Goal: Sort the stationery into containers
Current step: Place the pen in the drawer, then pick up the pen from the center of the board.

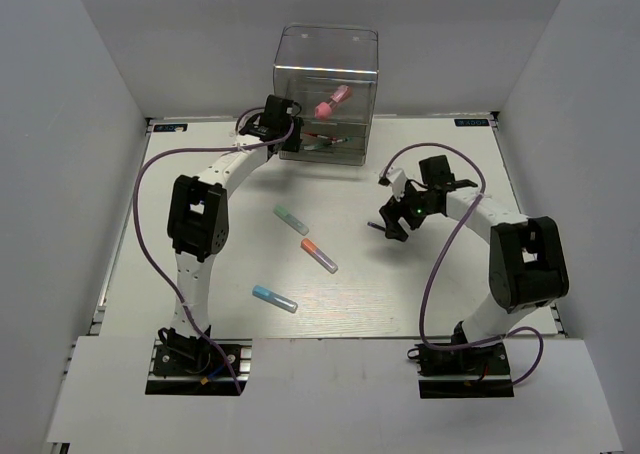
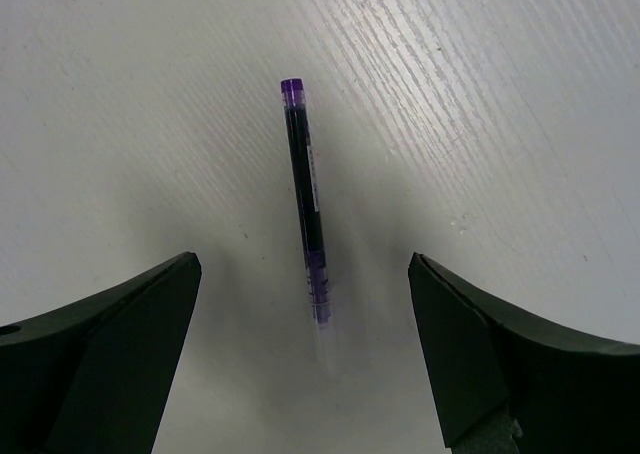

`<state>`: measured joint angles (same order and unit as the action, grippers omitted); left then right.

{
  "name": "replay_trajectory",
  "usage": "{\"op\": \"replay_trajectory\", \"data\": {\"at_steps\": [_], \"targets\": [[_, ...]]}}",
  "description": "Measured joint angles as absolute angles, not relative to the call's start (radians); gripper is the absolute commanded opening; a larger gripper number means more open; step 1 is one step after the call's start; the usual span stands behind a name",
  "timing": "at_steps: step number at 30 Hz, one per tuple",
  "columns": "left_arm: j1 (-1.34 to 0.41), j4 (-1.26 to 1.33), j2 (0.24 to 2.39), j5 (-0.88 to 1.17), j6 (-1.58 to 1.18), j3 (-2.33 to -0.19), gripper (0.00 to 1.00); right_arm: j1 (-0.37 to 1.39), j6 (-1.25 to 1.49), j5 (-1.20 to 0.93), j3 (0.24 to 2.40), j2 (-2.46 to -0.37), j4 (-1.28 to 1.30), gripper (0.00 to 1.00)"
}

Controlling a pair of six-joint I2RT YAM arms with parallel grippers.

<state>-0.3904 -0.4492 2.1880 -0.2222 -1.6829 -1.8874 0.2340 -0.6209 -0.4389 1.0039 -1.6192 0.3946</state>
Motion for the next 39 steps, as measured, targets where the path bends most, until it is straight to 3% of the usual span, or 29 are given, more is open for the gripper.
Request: {"op": "replay_trajectory", "data": {"at_steps": [8,13,14,18,19,22,31,39], "targets": [[-0.391,-0.435,2.185,-0.215,-1.572,-1.890,0.58,0.247,-0.712,-0.434,1.066,-1.726,0.423,0.90],[-0.391,-0.411,2.143,-0.149,-1.381,-1.874,0.68,0.269,-0.757,-0.391,1.070,-1.768,0.424,0.77],[-0.391,-0.389,2.109,-0.128,-1.338,-1.838,0.73,0.274,-0.767,-0.383,1.070,-1.774,0.423,0.73],[-0.390,-0.321,1.914,-0.061,-1.209,-1.605,0.88,0.293,-0.799,-0.353,1.063,-1.777,0.411,0.40],[-0.390,-0.292,1.861,-0.051,-1.185,-1.540,0.88,0.298,-0.809,-0.344,1.060,-1.776,0.400,0.23],[-0.390,-0.257,1.731,-0.035,-1.122,-1.401,0.89,0.308,-0.830,-0.338,1.037,-1.760,0.381,0.00],[-0.390,-0.240,1.570,-0.016,-1.013,-1.129,0.89,0.317,-0.914,-0.371,1.055,-1.740,0.437,0.00],[-0.389,-0.309,1.517,-0.014,-1.002,-0.959,0.89,0.363,-0.966,-0.461,1.451,-1.788,0.471,0.00]]}}
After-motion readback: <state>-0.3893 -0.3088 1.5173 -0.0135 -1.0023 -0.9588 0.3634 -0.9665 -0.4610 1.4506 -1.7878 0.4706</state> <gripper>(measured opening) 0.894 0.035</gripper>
